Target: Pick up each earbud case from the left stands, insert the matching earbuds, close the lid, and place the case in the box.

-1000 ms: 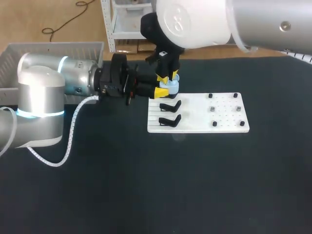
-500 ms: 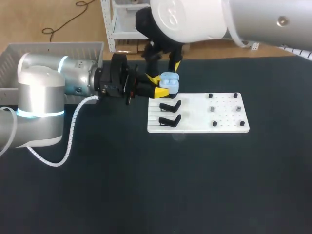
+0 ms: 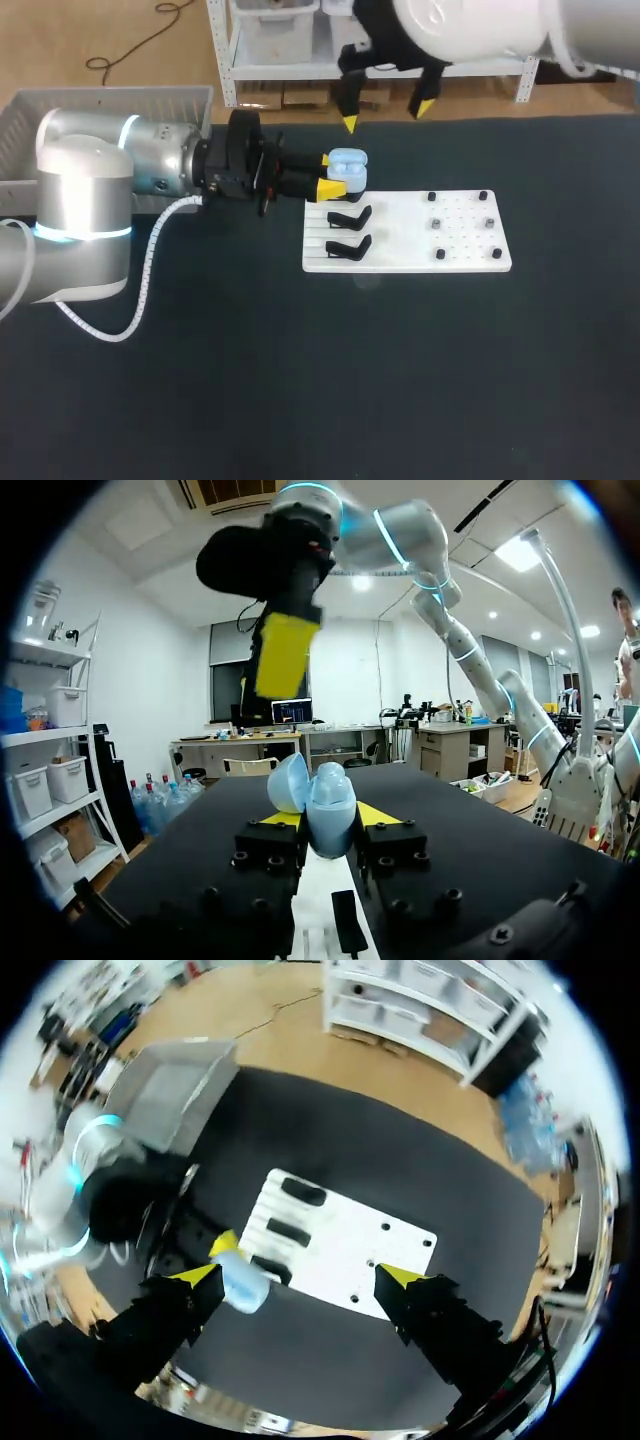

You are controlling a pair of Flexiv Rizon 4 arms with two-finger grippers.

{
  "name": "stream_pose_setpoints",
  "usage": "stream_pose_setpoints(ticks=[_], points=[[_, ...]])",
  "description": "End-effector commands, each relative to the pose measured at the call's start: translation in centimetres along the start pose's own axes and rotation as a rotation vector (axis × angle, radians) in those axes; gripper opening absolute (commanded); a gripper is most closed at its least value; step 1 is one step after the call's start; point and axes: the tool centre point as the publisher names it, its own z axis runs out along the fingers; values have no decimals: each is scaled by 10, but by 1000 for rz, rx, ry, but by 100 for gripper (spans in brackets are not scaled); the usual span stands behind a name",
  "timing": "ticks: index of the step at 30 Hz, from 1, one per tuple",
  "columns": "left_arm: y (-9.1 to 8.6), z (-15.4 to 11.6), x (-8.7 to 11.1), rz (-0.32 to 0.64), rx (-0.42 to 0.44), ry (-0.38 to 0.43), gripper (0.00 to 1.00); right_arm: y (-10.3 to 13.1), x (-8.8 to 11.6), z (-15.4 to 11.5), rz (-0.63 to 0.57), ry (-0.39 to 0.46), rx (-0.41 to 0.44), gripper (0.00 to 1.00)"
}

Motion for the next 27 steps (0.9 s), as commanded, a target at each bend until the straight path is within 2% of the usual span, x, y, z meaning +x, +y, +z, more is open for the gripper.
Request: stream_pose_setpoints(ticks=[1,12,18,27], points=[[-1,0,0,1,-3,0,0,-6,-3,12,183,-49,15,100],[-1,0,0,1,-3,0,0,-13,-15,34,215,-5,33,100],[-1,0,0,1,-3,0,0,-9,-8,44,195,37,33,100],[-1,0,0,1,-3,0,0,1,12,39,153,57,19,100]])
